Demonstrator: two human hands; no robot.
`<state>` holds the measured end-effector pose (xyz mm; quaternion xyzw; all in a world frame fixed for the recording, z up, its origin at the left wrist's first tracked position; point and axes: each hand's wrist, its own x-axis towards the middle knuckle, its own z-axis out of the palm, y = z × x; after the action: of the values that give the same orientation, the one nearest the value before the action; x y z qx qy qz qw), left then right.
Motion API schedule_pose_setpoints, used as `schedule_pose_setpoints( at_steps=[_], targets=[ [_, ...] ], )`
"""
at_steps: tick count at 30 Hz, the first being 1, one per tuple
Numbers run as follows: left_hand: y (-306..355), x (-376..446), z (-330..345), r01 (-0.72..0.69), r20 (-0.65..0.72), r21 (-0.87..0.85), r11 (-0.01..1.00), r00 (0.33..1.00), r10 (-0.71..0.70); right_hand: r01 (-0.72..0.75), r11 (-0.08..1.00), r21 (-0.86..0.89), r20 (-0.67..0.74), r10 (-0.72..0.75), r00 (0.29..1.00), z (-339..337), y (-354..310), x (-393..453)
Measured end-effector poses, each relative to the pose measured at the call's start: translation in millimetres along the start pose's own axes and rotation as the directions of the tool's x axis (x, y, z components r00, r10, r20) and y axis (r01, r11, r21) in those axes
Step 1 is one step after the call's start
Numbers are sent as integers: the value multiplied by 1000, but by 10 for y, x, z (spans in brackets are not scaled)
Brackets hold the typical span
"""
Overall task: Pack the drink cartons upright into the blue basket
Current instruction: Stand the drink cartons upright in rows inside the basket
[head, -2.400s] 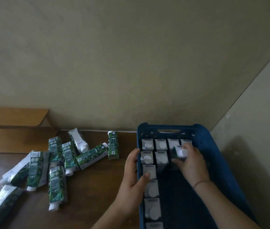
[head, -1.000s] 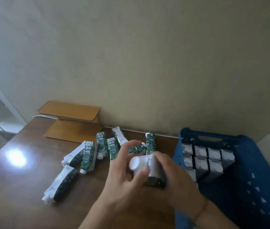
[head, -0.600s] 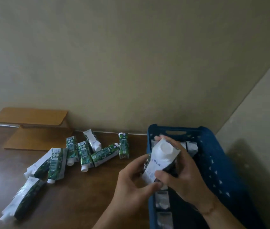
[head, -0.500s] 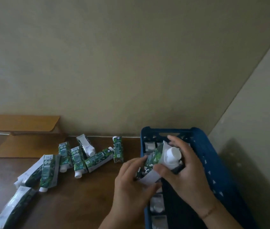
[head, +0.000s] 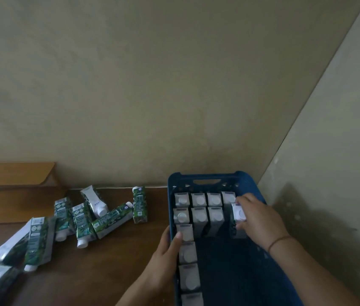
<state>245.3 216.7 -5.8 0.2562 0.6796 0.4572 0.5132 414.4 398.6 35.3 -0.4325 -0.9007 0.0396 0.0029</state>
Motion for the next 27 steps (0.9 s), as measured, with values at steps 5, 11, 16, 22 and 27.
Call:
schedule_pose_setpoints(
  at_steps=[5,11,16,22,27],
  targets=[
    [-124,75,20,-14,23,-167,986,1000,18,-71,997,-3,39,71,997,561,44,236],
    [-211,167,-29,-17,56,-166,986,998,27,-146,988,-48,-9,146,989,836,0,356],
    [-316,144,-124,-27,93,-161,987,995,42,-160,978,-135,37,167,985,742,-89,340],
    [-746,62,-674,-8,-383,155,988,921,67,-144,982,-125,-104,131,986,384,-461,281],
    [-1338,-116,-1602,393,-702,522,757,703,119,154,985,79,-311,-123,942,101,-1143,314]
  ],
)
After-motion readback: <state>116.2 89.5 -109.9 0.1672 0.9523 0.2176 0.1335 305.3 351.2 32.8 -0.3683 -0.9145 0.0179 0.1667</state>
